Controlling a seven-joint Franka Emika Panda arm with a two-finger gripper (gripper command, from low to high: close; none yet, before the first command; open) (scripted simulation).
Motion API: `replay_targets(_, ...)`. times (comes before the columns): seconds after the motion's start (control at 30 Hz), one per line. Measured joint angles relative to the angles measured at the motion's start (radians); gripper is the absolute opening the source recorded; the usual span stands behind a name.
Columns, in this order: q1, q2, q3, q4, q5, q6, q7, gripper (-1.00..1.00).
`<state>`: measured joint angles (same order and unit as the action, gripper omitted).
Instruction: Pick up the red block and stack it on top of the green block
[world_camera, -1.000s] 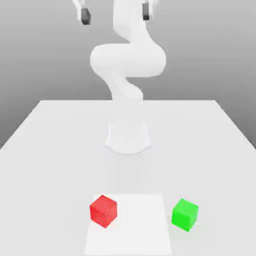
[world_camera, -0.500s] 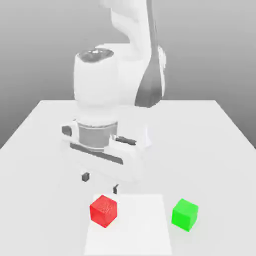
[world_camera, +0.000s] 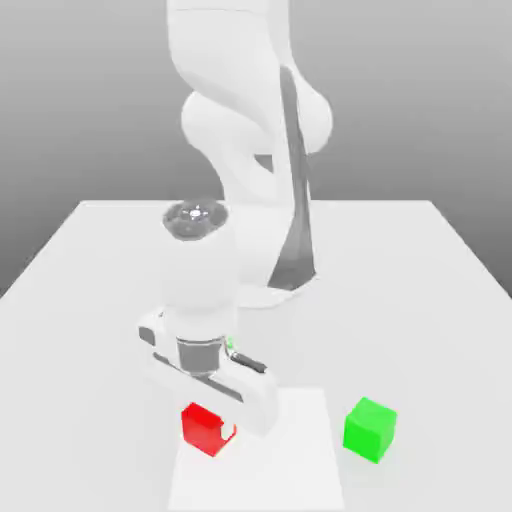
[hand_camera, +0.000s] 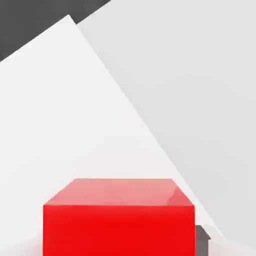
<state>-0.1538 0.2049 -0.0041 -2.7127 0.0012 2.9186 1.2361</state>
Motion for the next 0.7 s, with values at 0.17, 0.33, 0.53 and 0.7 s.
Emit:
replay_targets(0.17, 0.043, -0.157, 0.025, -0.016, 0.0, -0.141, -0.024, -1.0)
replay_targets(0.33, 0.255, -0.213, 0.148, 0.022, 0.01, -0.235, -0.196, -1.0)
replay_targets(0.53, 0.391, -0.104, 0.133, 0.048, -0.038, -0.153, -0.247, -1.0)
replay_targets(0.7, 0.396, -0.042, 0.118, 0.052, -0.061, -0.095, -0.231, 1.0)
